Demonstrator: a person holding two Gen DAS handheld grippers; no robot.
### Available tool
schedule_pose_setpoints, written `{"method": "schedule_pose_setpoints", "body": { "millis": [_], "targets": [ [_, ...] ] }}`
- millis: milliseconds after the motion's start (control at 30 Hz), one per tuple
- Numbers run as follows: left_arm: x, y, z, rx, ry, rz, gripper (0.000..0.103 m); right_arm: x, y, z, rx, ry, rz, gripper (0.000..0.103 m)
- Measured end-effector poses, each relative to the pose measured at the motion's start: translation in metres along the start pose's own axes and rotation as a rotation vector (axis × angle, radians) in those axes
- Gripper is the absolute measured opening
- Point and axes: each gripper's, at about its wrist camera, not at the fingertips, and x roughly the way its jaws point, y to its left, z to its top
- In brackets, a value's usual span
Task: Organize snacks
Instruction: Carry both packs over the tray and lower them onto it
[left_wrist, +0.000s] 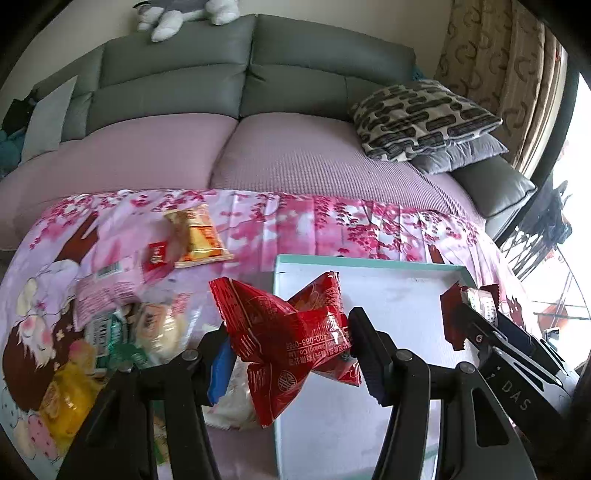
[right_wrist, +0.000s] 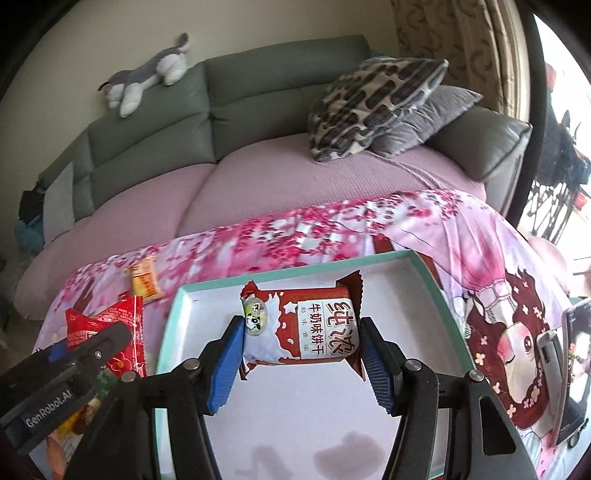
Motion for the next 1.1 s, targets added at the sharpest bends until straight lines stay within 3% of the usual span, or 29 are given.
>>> {"method": "schedule_pose_setpoints", "body": {
  "millis": [633,1100],
  "targets": [
    [0.068,-0.021,0.014,0.031,0.065,-0.004,0.06,0.039,-0.042,-0.011,0.103,0.069,-0.088,0.064],
    [0.082,-0.032,0.014,0.05,0.093,0.0,0.06,0.046,-0.056,-0.015,0.109,0.1,-0.158,0.064]
  ]
}}
